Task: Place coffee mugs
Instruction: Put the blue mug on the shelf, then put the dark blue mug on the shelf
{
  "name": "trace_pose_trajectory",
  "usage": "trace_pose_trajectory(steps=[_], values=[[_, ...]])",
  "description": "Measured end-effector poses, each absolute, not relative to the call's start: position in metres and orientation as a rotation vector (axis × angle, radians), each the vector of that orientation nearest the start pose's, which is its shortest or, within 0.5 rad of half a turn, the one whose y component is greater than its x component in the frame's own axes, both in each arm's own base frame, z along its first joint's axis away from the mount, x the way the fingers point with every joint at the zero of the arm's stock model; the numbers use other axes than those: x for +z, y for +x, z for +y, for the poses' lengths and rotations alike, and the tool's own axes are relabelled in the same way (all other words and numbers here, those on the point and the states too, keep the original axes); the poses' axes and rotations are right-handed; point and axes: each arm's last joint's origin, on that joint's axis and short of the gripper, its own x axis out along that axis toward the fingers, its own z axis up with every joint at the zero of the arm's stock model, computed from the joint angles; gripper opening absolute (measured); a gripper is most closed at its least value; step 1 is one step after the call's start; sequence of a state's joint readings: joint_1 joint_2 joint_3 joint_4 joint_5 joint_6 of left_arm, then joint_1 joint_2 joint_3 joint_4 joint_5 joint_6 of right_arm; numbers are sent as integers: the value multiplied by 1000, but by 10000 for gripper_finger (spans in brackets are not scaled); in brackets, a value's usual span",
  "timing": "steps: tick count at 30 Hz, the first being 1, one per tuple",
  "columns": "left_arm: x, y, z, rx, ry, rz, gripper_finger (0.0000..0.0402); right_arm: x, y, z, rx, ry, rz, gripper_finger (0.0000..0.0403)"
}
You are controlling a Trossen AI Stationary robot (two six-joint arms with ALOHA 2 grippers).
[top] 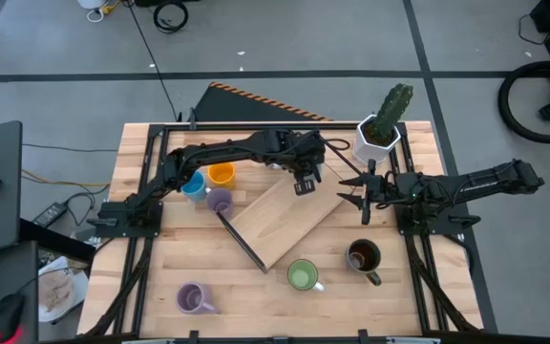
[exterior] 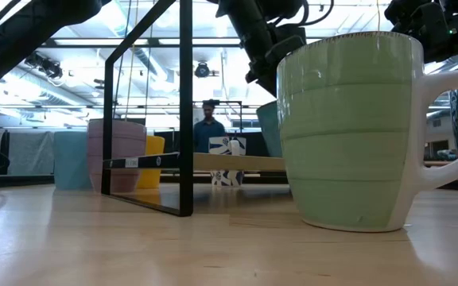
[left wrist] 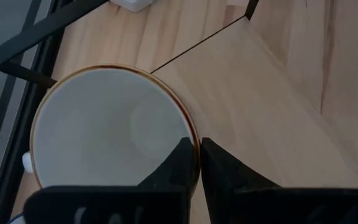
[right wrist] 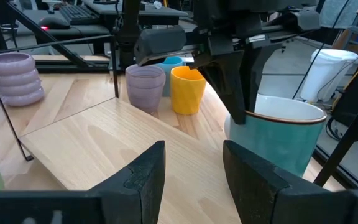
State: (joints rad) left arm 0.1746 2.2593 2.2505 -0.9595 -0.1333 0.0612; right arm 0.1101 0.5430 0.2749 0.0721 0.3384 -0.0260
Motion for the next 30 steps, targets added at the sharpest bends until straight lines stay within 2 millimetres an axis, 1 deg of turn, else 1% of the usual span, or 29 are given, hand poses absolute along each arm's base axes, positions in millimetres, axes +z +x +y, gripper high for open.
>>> trace_pose_trajectory(steps=[5, 14, 20, 22, 27, 30], values=[[287, 482, 84, 247, 45, 958, 49, 214, 140, 6, -225, -70, 195, 167], [289, 484, 85, 261, 54, 933, 101, 214, 140, 6, -225, -67, 195, 167], [292, 484, 84, 250, 72, 925, 121, 214, 139, 6, -225, -67, 202, 167], [297, 482, 83, 239, 88, 924, 124, 214, 139, 6, -225, -68, 203, 167], [323, 477, 84, 221, 138, 892, 124, 213, 139, 6, -225, -69, 211, 167], [328, 471, 85, 206, 179, 909, 124, 212, 139, 6, -225, -70, 216, 167]])
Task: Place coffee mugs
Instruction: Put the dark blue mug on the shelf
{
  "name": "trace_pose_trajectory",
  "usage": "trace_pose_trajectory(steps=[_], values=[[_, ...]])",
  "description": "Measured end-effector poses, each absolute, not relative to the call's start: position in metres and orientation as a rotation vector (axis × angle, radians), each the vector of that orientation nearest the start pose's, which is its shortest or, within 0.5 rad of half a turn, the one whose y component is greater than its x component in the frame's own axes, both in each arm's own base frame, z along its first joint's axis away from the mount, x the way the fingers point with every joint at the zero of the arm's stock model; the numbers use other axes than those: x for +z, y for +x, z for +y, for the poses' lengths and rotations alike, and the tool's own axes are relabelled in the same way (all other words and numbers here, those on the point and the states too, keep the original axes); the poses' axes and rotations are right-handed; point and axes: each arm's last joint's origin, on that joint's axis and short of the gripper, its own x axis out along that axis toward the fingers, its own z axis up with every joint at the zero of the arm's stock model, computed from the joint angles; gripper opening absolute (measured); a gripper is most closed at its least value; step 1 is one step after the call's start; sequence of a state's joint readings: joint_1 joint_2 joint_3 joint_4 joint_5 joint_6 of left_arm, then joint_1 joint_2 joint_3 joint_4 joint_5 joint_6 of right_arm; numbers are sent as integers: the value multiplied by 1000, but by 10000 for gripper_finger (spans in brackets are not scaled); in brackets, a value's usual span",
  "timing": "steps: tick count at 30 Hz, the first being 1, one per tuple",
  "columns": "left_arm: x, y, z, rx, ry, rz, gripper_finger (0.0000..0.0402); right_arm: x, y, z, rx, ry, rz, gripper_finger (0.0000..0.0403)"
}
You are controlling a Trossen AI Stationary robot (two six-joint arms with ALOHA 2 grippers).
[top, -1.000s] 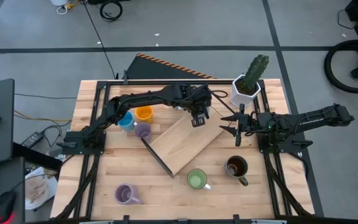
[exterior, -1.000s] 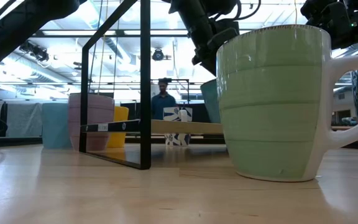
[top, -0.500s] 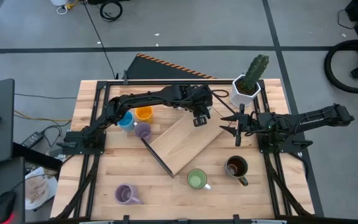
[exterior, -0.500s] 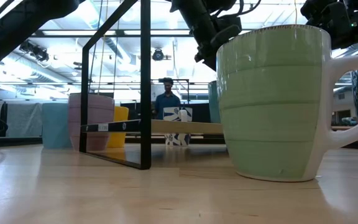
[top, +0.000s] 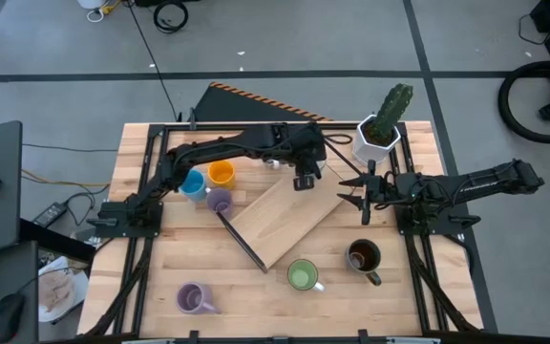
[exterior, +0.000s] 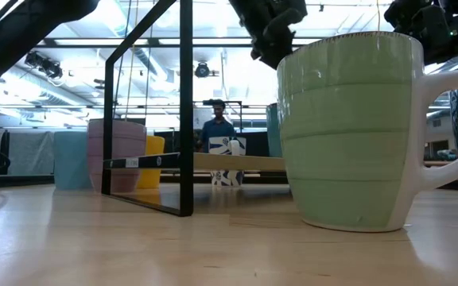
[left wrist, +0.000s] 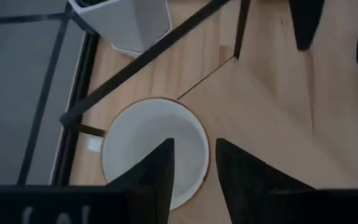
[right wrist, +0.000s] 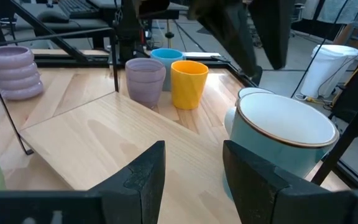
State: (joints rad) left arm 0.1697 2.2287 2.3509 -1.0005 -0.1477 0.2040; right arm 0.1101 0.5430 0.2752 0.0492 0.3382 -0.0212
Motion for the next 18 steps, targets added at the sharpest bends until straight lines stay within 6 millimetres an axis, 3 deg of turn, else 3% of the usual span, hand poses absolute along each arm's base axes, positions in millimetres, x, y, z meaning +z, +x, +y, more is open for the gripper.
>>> trace_pose_trajectory(steps=[9, 18], values=[[327, 452, 105, 224, 198, 1049, 123, 207, 138, 6, -227, -60, 273, 167], [325, 450, 93, 204, 282, 1114, 123, 201, 134, 8, -207, -44, 336, 167]])
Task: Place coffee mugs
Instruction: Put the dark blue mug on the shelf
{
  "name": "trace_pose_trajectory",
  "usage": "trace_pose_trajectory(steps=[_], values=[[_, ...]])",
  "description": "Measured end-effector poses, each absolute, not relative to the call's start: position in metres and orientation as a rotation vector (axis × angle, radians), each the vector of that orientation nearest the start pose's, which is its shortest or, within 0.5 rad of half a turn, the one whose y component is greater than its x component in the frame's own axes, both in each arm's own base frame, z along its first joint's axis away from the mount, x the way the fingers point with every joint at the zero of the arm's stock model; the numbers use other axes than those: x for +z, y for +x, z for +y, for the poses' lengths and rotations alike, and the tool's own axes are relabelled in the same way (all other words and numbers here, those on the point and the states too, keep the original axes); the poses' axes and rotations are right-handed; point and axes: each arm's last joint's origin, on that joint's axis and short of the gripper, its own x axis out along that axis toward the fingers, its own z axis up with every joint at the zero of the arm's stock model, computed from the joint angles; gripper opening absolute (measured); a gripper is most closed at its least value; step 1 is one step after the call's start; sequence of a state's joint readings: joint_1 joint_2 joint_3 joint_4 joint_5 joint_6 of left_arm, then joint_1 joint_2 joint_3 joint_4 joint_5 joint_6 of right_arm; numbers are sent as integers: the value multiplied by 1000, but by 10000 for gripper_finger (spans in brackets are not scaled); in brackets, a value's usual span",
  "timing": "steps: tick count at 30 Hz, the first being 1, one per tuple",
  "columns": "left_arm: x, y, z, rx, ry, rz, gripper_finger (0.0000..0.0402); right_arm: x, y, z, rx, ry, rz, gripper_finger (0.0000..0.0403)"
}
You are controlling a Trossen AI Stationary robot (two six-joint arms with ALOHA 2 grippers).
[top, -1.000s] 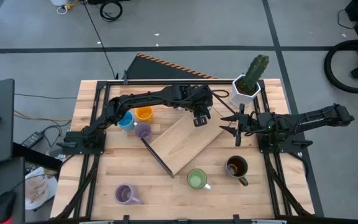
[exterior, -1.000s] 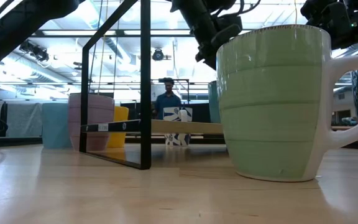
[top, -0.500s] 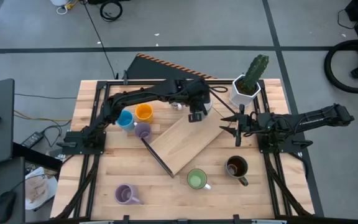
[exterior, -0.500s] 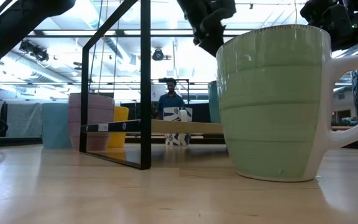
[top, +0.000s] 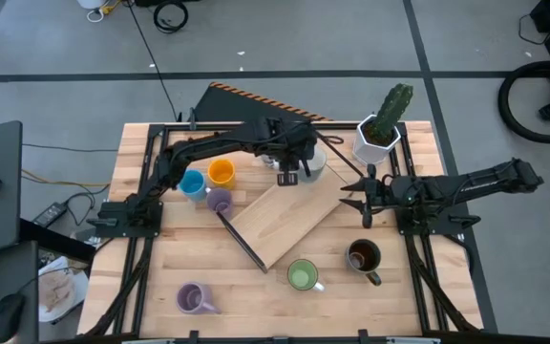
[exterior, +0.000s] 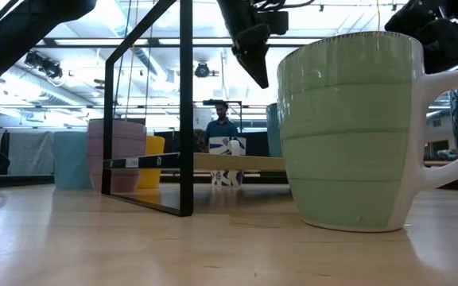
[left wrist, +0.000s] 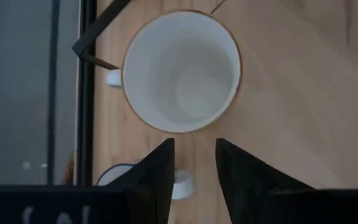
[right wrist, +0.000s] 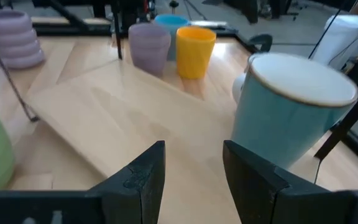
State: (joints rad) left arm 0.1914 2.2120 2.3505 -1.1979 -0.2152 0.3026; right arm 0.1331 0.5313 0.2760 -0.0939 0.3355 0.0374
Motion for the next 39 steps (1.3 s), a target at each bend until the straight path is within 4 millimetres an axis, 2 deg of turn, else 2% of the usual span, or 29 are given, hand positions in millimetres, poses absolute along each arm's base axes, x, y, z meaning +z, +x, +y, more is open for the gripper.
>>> trace_pose_trajectory(steps=[12, 18, 20, 27, 30, 33, 39], values=[[321, 445, 80, 202, 267, 1190, 123, 199, 120, 16, -166, 71, 363, 167], [298, 439, 71, 214, 271, 1237, 118, 198, 117, 24, -104, 107, 378, 167], [294, 428, 67, 237, 284, 1221, 112, 197, 118, 28, -78, 101, 379, 167], [288, 378, 62, 321, 221, 982, 92, 201, 130, 38, -105, 23, 311, 167], [278, 359, 62, 349, 192, 927, 89, 202, 138, 40, -114, -7, 280, 167], [267, 346, 63, 368, 165, 903, 89, 201, 146, 41, -128, -11, 267, 167], [252, 335, 59, 288, 206, 732, 89, 208, 167, 42, -147, 26, 402, 167]])
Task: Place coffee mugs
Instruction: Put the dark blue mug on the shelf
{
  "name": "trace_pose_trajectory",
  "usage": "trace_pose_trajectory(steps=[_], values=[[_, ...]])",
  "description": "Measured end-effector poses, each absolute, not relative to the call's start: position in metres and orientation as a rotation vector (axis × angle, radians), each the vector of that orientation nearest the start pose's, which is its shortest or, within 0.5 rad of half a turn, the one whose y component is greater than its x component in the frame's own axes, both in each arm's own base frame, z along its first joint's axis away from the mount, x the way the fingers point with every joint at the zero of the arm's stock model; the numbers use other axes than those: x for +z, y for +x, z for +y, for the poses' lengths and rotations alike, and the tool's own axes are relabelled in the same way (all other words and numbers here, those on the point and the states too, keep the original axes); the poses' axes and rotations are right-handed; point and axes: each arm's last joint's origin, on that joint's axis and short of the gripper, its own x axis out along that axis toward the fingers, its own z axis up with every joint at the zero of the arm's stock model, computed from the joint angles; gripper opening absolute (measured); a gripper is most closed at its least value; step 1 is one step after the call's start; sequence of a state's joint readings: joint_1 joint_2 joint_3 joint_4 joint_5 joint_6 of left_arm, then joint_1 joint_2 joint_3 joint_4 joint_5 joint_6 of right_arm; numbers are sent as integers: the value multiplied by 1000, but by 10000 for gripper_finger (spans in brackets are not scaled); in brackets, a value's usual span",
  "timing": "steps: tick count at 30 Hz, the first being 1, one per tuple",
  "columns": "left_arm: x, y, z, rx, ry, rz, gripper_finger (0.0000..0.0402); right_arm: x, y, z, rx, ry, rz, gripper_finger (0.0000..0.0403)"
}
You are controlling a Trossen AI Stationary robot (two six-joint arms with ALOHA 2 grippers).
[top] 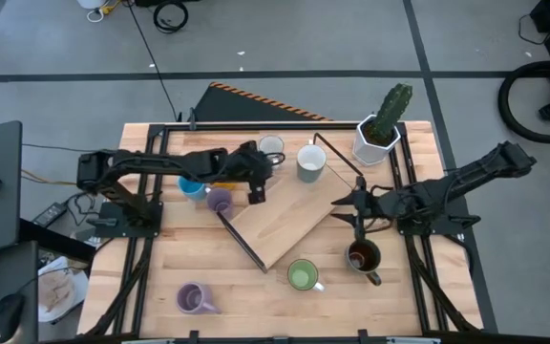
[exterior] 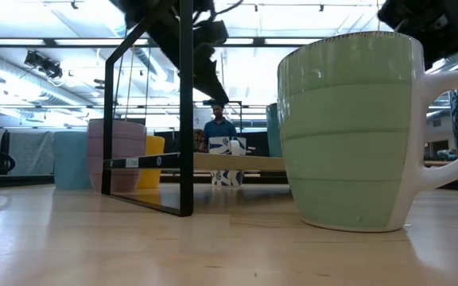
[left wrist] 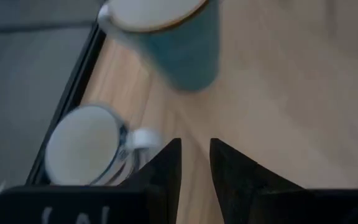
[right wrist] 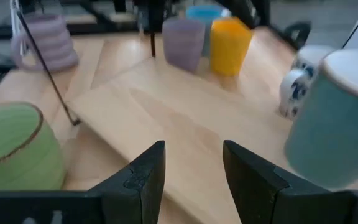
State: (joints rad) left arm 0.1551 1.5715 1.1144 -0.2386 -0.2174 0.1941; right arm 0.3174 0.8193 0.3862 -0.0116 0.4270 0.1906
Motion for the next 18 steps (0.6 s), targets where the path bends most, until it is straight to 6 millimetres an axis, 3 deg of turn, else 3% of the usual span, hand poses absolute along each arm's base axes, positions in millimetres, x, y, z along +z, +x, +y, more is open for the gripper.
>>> trace_pose_trajectory(steps=[10, 18], values=[[253, 319, 78, 309, 332, 427, 89, 254, 201, 52, -192, 54, 703, 167], [242, 307, 92, 288, 302, 304, 89, 279, 213, 60, -70, 51, 947, 169]])
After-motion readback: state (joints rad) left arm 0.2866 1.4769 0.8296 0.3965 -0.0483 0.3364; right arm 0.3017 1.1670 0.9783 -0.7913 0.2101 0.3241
